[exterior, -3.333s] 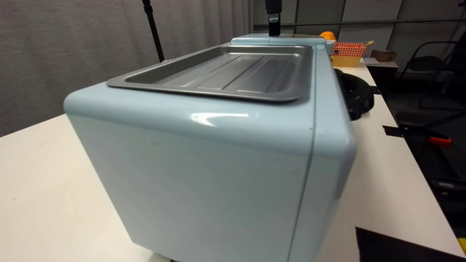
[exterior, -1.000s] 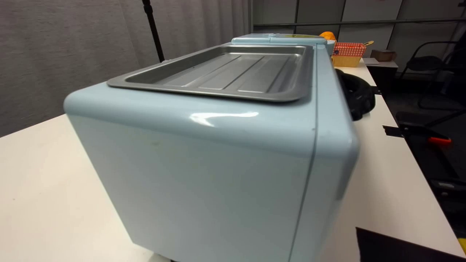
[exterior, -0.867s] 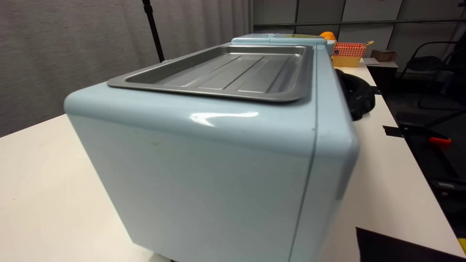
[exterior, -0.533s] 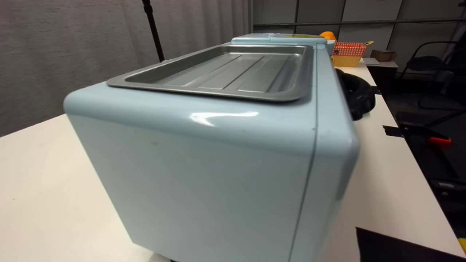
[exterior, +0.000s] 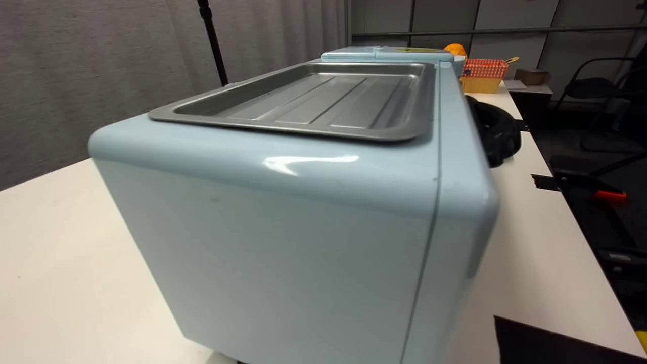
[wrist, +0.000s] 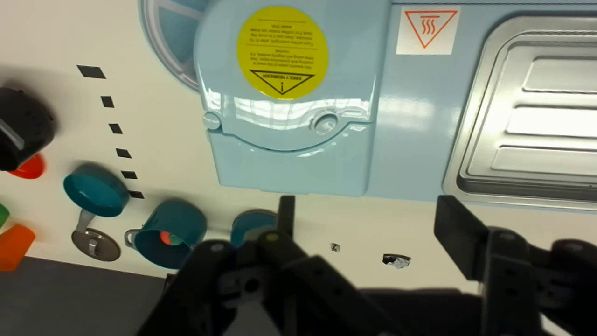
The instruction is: Press the button on the top of the oven
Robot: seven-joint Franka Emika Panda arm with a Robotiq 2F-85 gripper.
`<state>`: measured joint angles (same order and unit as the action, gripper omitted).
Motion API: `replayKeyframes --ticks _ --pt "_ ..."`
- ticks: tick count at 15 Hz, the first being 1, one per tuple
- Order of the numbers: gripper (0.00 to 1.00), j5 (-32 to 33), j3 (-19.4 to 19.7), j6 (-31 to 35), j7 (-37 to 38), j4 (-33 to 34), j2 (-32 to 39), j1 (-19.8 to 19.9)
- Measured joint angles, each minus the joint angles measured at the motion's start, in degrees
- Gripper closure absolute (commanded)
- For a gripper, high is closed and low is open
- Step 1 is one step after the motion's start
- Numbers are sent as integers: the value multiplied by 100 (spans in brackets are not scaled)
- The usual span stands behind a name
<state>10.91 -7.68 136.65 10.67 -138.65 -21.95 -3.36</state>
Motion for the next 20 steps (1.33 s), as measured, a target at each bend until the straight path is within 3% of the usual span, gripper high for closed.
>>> replayKeyframes --ticks 20 --pt "0 0 26 0 0 -132 -72 8"
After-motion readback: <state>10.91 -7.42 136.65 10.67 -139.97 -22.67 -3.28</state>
